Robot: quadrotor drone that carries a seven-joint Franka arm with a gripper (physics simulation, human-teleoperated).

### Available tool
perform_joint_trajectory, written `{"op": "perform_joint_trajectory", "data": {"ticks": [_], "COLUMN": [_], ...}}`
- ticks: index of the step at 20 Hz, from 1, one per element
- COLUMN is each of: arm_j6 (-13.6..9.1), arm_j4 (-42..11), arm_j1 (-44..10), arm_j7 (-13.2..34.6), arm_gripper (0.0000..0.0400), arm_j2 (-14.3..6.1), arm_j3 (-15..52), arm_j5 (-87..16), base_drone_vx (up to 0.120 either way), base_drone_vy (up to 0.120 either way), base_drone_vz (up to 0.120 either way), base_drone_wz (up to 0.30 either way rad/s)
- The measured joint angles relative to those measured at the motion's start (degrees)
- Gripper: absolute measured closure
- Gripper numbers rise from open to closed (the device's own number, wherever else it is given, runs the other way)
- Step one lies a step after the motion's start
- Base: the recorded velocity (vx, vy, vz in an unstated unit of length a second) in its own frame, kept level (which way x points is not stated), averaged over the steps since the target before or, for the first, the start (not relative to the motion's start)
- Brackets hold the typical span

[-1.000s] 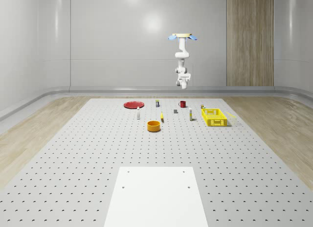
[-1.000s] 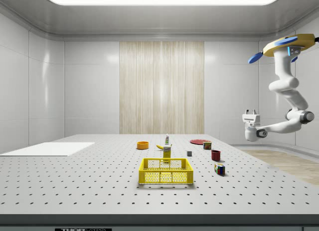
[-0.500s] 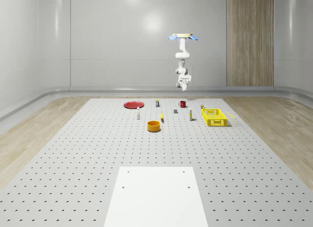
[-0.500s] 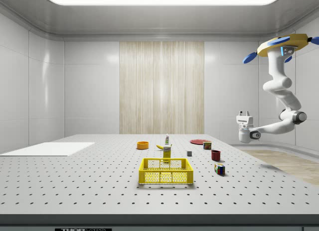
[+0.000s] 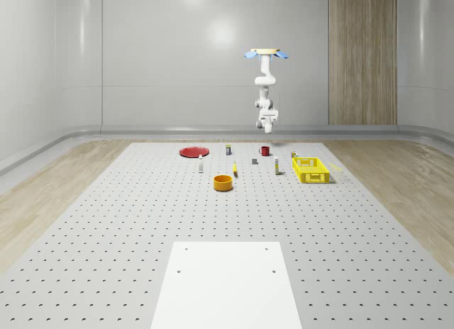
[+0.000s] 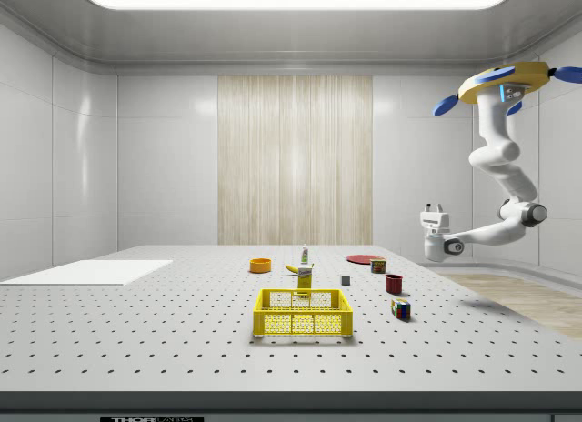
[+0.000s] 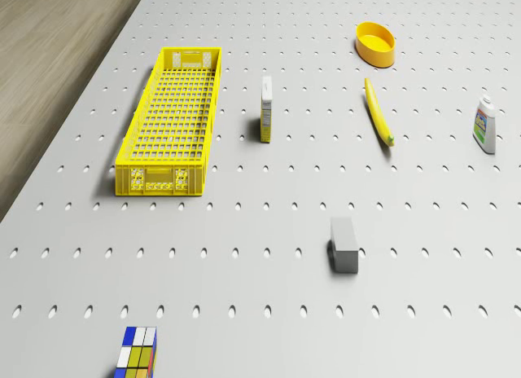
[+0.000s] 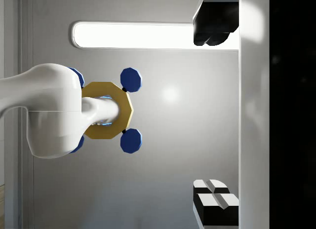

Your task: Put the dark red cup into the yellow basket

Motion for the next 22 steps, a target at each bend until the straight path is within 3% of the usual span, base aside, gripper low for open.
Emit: {"op": "perform_joint_trajectory", "data": {"ticks": [19, 22], "arm_j6": [0.8, 0.9], "arm_j4": [-0.5, -0.6], "arm_j1": [-0.3, -0.5], "arm_j7": [0.1, 0.2], "arm_gripper": [0.0, 0.0], "arm_j2": [-0.6, -0.7], "arm_j3": [0.8, 1.3], "arm_j5": [-1.1, -1.8], "base_drone_vx": [0.12, 0.053], "base_drone_vy": [0.0, 0.0], "base_drone_vz": [0.0, 0.0], "base_drone_wz": [0.0, 0.0]}}
